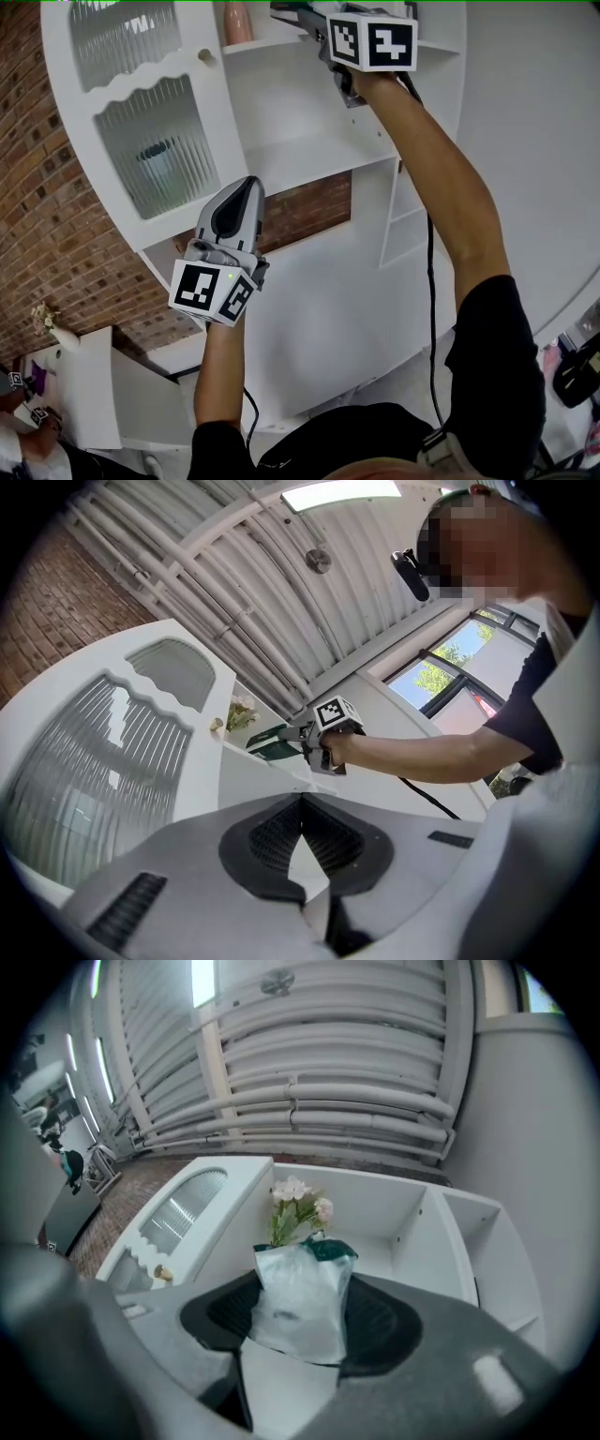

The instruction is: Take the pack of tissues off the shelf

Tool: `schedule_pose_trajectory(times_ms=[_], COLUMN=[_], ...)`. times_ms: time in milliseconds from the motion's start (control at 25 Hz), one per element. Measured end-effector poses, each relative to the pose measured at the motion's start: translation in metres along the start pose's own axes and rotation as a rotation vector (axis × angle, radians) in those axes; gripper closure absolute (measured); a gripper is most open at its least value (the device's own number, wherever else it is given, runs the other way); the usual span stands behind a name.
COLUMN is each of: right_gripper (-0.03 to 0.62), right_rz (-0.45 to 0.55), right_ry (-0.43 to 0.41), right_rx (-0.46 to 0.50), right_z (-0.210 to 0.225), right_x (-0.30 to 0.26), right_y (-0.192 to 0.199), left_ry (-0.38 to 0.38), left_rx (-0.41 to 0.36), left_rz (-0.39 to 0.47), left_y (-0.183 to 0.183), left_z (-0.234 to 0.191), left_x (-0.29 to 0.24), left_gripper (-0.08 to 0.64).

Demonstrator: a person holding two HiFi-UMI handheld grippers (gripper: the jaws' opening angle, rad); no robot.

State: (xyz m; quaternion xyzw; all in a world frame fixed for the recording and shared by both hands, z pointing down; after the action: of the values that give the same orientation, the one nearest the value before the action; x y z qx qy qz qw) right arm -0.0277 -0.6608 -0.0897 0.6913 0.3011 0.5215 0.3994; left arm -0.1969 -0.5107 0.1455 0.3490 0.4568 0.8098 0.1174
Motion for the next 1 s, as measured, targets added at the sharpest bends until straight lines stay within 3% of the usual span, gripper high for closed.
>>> schedule_pose_trajectory(times_ms=[320,520,1000], right_gripper=[0.337,0.337,0.336], right_rz=[0.160,0.220,0.153], right_ry=[-0.060,-0.113,-0.203], right_rx=[-0.064,-0.098,-0.178], right_z=[0.024,0.030,-0.002], right_x=[0.099,0.167,0.266], right_y=[0.003,0.030,0.149], left_ry=[0.037,0.041,0.013], left_rx=[-0.009,-0.011,0.059], left_rz=[0.033,0.040,0.041], left_y=[-0.010,-0.010,0.034], left_z=[0.023,0.036,0.053], left_x=[-0.017,-0.017,0.005], left_gripper=[0.561,0.561,0.561])
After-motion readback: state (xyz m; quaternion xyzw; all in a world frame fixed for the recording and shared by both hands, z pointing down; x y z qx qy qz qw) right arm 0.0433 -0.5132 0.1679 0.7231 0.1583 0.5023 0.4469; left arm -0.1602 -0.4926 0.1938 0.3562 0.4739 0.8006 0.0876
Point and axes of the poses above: the fingertips, and each gripper's own axes: x backward along the fingers, z to its right, y out of its underside, the point moved 6 cm from there along x, backward along the fingers, and after that the axes turned 14 degrees about y, right-handed, at the moved point
